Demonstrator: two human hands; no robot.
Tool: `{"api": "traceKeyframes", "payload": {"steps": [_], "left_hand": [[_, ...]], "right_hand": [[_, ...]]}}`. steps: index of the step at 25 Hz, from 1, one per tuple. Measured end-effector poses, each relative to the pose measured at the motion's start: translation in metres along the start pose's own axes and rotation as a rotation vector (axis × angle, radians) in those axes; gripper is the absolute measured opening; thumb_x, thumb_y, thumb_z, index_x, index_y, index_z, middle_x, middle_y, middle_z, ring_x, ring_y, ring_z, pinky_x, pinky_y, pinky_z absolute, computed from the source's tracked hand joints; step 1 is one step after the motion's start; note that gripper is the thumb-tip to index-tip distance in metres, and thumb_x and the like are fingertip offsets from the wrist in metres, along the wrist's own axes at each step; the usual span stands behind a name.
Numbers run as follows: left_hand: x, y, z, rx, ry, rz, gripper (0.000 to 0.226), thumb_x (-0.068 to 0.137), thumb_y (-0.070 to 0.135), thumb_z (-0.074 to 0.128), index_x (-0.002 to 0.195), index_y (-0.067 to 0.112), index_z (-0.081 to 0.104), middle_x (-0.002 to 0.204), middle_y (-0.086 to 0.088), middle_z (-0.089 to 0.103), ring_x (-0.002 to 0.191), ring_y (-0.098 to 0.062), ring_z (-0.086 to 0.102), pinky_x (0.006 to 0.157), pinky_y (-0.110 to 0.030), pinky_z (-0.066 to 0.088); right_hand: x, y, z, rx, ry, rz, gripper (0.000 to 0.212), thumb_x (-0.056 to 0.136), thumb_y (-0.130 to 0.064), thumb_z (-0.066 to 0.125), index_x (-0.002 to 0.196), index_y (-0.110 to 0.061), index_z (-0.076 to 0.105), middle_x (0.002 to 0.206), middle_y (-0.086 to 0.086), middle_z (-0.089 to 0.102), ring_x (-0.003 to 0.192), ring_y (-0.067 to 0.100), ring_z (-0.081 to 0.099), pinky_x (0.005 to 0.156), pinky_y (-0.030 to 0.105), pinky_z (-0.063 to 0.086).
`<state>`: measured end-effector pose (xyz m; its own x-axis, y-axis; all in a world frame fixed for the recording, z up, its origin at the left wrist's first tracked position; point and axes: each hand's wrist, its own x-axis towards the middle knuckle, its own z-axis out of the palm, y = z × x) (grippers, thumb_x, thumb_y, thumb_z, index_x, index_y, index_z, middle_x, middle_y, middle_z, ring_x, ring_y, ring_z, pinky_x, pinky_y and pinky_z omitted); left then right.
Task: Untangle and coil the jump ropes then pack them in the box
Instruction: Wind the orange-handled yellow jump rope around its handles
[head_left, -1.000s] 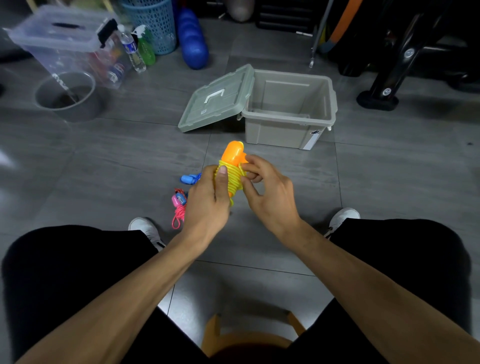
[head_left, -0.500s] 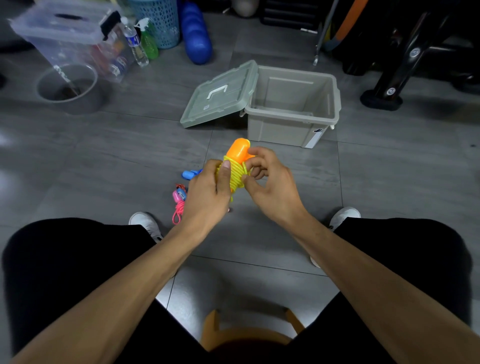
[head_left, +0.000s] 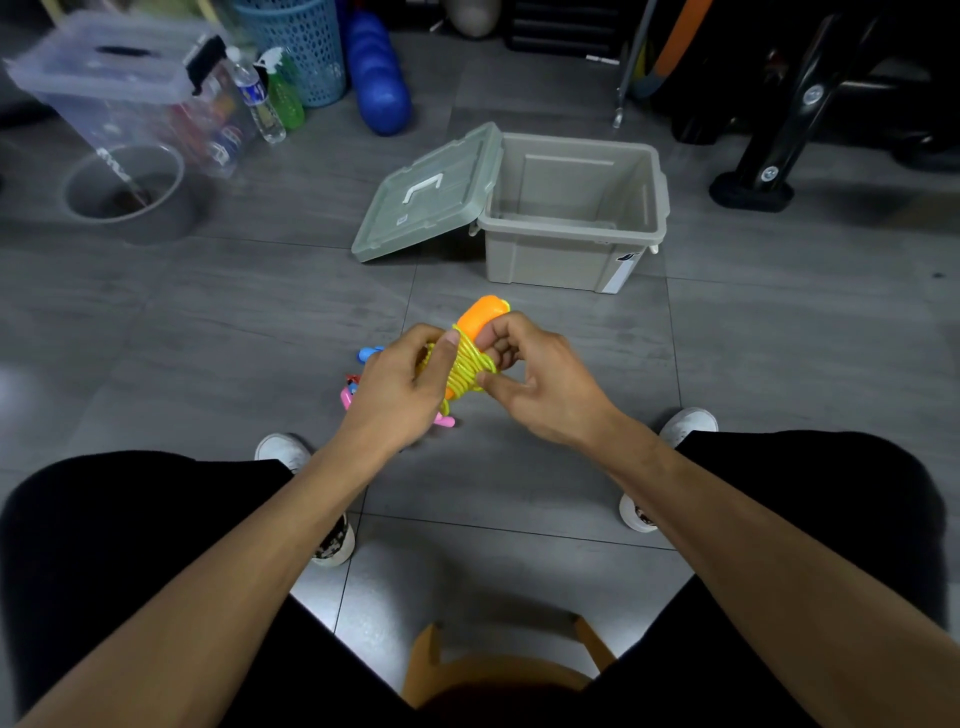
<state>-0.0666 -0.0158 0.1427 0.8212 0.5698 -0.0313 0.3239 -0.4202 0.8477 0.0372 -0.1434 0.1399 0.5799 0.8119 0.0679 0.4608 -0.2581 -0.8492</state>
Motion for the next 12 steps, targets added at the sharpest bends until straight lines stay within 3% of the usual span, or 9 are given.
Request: {"api": "traceKeyframes", "payload": {"steps": [3,5,7,9,12], "left_hand": [[-0.003,-0.001,-0.001,0.038,-0.018,0.047,0.028,0.101,0.035,0.041,0.120,0.018,0.051,0.066,-0.005,0.056,0.051,0.000,0.059,0.043,-0.008,0.037],[-0.004,-0.005,0.000,0.080,-0.014,0.091,0.031,0.101,0.038,0.039,0.126,0.021,0.044,0.069,-0.001,0.057,0.054,0.001,0.061,0.046,-0.007,0.037],[-0.003,-0.009,-0.001,0.121,0.042,0.212,0.033,0.099,0.039,0.041,0.128,0.023,0.043,0.097,-0.002,0.062,0.072,0.000,0.062,0.060,-0.009,0.041],[-0.001,-0.014,-0.001,0.170,0.084,0.379,0.035,0.096,0.036,0.045,0.127,0.022,0.046,0.127,-0.003,0.051,0.100,-0.005,0.055,0.080,-0.025,0.047],[0.002,-0.015,-0.002,0.269,0.139,0.512,0.027,0.093,0.031,0.051,0.120,0.027,0.053,0.133,-0.004,0.045,0.107,-0.013,0.056,0.075,-0.037,0.053]], "right_hand": [[0.001,0.000,-0.003,-0.008,0.039,-0.017,0.027,0.078,-0.004,0.066,0.100,-0.016,0.056,0.087,-0.004,0.059,0.080,0.012,0.056,0.077,0.030,0.051],[0.002,-0.003,-0.005,0.051,0.047,0.010,0.027,0.078,-0.001,0.068,0.100,-0.014,0.059,0.084,-0.007,0.059,0.077,0.008,0.056,0.077,0.028,0.052],[0.002,-0.007,-0.006,0.182,0.059,0.076,0.026,0.078,0.003,0.068,0.097,-0.013,0.061,0.080,-0.006,0.058,0.072,0.006,0.055,0.074,0.025,0.052],[0.003,-0.011,-0.008,0.279,0.067,0.108,0.025,0.078,0.007,0.067,0.095,-0.011,0.062,0.078,-0.002,0.058,0.070,0.006,0.054,0.070,0.022,0.050],[0.003,-0.012,-0.009,0.273,0.086,0.076,0.025,0.078,0.007,0.067,0.093,-0.012,0.061,0.079,0.005,0.060,0.070,0.010,0.055,0.071,0.025,0.051]]}}
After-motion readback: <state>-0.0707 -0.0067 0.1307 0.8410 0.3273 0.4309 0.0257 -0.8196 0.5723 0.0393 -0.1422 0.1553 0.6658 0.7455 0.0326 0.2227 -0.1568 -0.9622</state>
